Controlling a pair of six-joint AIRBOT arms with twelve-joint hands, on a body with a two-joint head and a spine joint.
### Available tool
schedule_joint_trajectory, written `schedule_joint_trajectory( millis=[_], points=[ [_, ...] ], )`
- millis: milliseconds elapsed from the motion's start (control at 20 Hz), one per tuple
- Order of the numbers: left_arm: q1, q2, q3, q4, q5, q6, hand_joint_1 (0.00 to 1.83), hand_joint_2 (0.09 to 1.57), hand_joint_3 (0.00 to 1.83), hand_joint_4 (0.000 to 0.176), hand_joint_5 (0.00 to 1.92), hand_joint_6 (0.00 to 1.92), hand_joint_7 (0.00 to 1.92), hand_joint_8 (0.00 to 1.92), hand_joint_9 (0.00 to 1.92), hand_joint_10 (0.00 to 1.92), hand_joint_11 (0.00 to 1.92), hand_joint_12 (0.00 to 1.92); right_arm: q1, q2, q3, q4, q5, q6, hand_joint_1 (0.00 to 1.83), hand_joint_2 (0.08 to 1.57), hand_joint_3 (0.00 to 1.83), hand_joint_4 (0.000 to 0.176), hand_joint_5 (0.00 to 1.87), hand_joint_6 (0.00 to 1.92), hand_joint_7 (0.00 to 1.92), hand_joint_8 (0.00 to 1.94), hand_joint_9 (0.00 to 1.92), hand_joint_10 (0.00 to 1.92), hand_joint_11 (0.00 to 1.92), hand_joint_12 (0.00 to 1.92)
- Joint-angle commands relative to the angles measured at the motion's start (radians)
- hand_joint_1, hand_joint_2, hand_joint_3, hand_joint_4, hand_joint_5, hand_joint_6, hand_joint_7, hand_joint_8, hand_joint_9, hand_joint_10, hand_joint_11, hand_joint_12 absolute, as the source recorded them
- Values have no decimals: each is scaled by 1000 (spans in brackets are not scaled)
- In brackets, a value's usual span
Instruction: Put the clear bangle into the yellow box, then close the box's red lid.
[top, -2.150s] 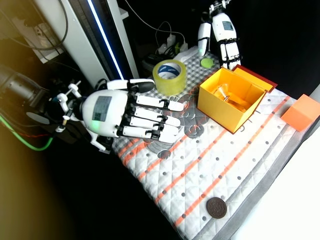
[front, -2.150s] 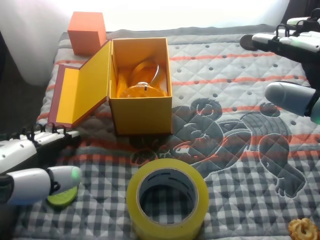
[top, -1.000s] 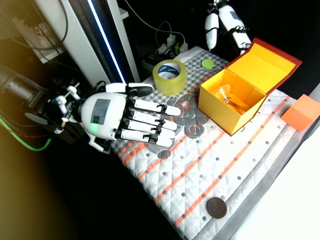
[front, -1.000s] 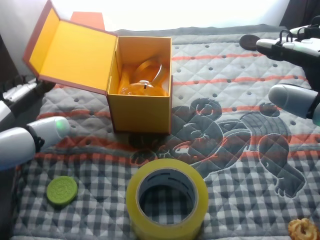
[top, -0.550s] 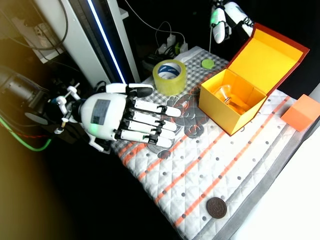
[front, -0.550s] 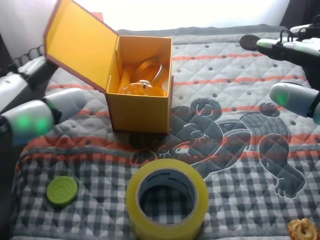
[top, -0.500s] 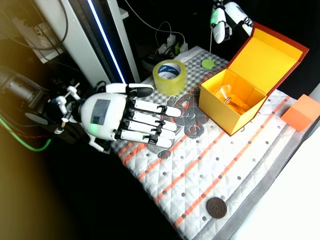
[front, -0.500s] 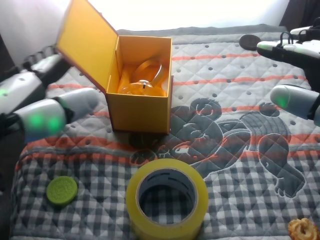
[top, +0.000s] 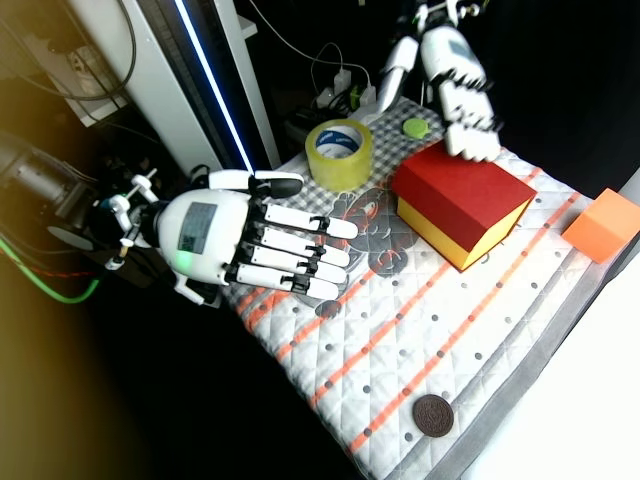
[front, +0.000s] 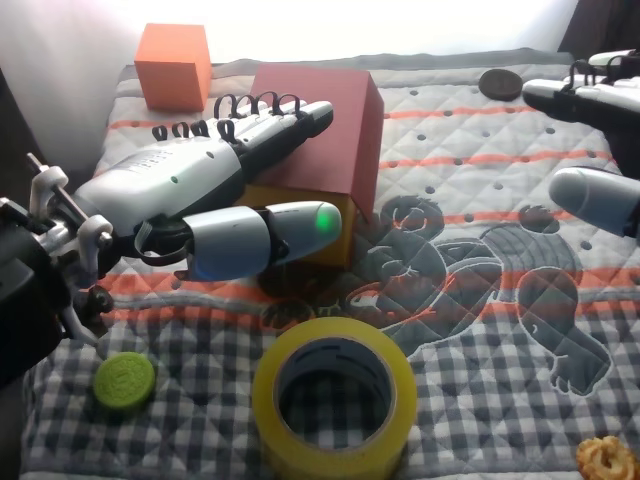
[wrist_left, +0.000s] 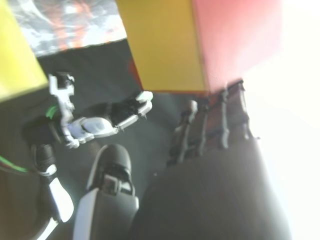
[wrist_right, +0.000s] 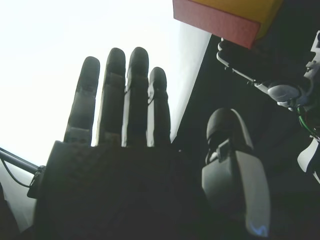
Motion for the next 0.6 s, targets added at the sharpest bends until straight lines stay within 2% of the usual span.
schedule_joint_trajectory(
  millis=[0,50,200,300,350,400,450,500,550],
  points=[
    [0,-12,-3,6,15,-16,0,1238,0,14,0,0,0,0,0,0,0,0,4,6,-1,3,138,8,0,1266,2,54,375,1,549,1,436,7,15,553],
    [0,-12,-4,9,21,-16,0,1223,0,0,0,0,0,0,0,0,0,0,3,8,-2,3,140,8,0,1271,5,64,378,2,547,0,436,7,12,553],
    [-2,-4,-4,9,8,-20,0,1221,0,0,0,0,0,0,0,0,0,0,1,12,-3,2,142,8,0,1266,1,84,381,3,541,1,434,4,18,553],
    [-5,8,-7,-12,-33,-26,0,1228,0,0,0,0,0,0,0,0,0,0,1,13,-5,1,148,8,0,1273,4,73,384,3,546,3,443,7,23,555],
    [-5,16,-9,-20,-61,-43,0,1212,0,0,0,0,0,0,0,0,0,0,0,19,-9,-1,155,8,0,1273,3,76,388,4,541,0,433,2,14,553],
    [-5,28,-9,-20,-99,-99,0,1200,0,14,0,0,0,0,0,0,0,0,-3,27,-14,-3,168,8,0,1278,5,76,388,4,541,1,425,0,4,551],
    [-3,44,-6,-15,-141,-163,0,1213,0,17,0,0,0,0,0,0,0,0,-6,36,-18,-5,181,8,0,1275,2,74,377,2,525,1,405,1,0,507],
    [-1,57,-6,-13,-185,-210,0,1211,0,12,0,0,0,0,0,0,0,0,-10,44,-22,-6,193,8,0,1268,0,72,378,2,517,0,392,0,0,484],
    [0,79,-8,-13,-252,-260,0,1178,0,5,0,0,0,0,0,0,0,0,-20,56,-30,-6,214,5,0,1274,1,79,376,1,531,4,380,0,0,456]
  ],
)
